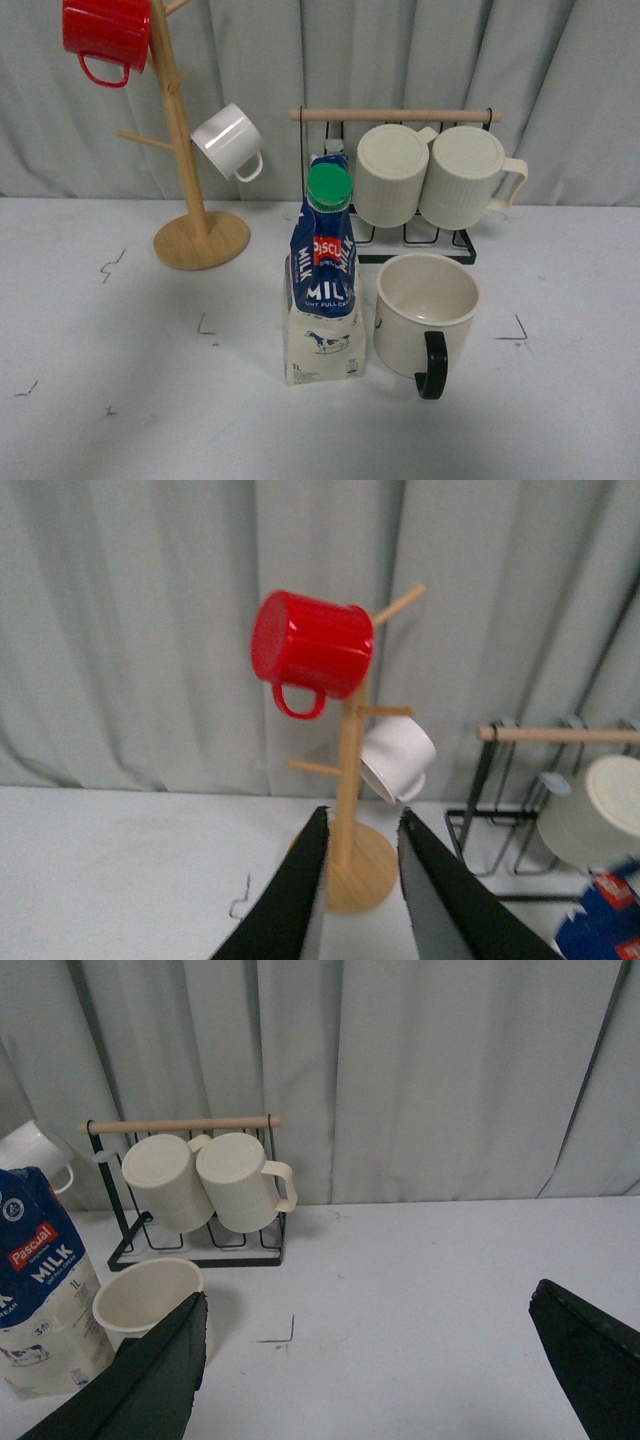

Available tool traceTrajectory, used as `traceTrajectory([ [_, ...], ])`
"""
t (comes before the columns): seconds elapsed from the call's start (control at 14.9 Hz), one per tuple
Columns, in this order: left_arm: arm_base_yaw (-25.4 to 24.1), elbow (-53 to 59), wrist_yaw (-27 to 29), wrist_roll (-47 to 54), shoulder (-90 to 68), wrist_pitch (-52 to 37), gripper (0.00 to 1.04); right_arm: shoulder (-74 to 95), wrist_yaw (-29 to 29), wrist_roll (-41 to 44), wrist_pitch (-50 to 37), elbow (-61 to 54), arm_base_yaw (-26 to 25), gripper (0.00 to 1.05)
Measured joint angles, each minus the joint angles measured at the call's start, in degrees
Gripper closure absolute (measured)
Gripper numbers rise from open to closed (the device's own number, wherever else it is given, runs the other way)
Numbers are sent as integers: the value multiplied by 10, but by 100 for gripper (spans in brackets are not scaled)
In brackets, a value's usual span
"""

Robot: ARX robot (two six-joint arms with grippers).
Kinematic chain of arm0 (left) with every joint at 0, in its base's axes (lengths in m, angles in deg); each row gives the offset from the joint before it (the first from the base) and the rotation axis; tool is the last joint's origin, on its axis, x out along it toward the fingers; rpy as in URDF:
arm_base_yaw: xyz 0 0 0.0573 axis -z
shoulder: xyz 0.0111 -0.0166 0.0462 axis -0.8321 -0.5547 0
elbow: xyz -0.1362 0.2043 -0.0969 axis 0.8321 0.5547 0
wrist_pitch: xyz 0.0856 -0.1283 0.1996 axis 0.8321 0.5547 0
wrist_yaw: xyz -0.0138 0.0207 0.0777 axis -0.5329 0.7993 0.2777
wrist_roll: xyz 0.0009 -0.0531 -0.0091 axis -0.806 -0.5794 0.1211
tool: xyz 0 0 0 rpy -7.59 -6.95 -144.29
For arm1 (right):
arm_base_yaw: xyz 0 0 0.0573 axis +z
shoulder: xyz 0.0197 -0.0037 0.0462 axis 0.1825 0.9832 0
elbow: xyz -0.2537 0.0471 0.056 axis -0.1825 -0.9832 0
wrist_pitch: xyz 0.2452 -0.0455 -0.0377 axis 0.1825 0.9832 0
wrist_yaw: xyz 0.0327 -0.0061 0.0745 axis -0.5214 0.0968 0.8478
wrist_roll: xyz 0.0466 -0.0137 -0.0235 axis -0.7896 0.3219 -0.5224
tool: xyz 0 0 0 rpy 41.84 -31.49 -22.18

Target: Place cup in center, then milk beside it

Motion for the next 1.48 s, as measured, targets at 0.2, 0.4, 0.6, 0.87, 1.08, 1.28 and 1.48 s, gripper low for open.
traceTrajectory([
  [0.2,-32,70,-39,5,52,3,103,0,0,0,0,0,0,6],
  [0.4,-64,120,-70,6,126,19,103,0,0,0,0,0,0,6],
  [0.6,-87,157,-91,6,195,53,103,0,0,0,0,0,0,6],
  [0.87,-142,187,-146,6,288,115,103,0,0,0,0,0,0,6],
  [1.08,-140,213,-147,6,321,129,103,0,0,0,0,0,0,6],
  [1.28,-140,213,-148,6,396,187,103,0,0,0,0,0,0,6],
  [1.48,-140,213,-148,6,454,243,103,0,0,0,0,0,0,6],
])
